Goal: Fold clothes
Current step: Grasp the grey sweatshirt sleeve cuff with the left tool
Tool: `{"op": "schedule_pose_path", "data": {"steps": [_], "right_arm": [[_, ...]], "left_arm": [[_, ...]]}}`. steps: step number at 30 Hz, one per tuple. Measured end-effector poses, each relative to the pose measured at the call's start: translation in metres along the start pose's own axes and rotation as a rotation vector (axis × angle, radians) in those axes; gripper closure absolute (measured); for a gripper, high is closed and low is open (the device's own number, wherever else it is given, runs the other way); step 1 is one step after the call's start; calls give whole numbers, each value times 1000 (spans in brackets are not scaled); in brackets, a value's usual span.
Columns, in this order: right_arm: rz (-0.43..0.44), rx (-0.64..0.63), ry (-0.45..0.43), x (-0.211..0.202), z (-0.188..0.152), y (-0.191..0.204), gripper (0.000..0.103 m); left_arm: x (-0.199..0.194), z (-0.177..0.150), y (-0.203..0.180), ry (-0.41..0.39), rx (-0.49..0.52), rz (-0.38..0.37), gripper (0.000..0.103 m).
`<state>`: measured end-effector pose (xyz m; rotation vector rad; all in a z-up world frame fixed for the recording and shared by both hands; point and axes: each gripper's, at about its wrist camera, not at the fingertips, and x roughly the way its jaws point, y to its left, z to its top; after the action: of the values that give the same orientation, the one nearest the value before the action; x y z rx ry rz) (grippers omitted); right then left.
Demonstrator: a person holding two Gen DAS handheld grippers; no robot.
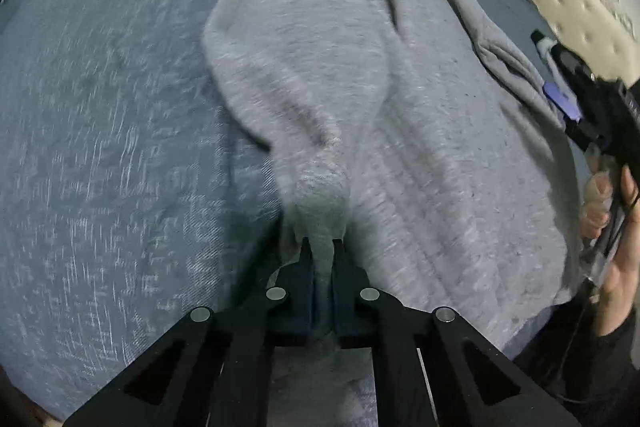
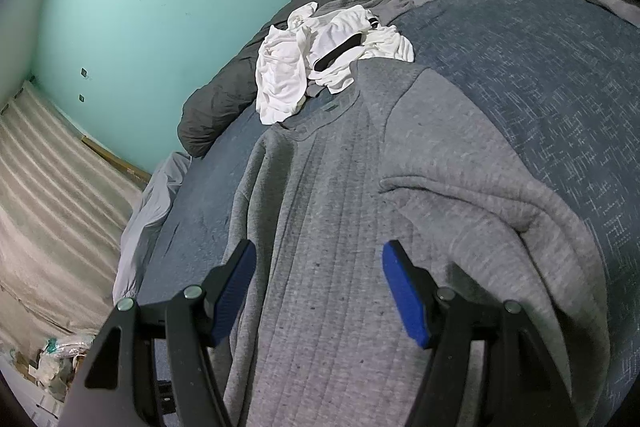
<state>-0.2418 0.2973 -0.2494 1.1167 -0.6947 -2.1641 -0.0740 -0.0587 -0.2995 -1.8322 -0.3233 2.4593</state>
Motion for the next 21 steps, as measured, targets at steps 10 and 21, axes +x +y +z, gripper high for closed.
{"op": "schedule_pose_path", "data": {"steps": [10,21], "right_arm": [[4,28,-8,-4,3,-6,36],[-2,17,8,4,-1,-4,36]], "left_arm": [[-83,71,43,-102,131,368,97],[-26,78,47,-47,156,480,94]]}}
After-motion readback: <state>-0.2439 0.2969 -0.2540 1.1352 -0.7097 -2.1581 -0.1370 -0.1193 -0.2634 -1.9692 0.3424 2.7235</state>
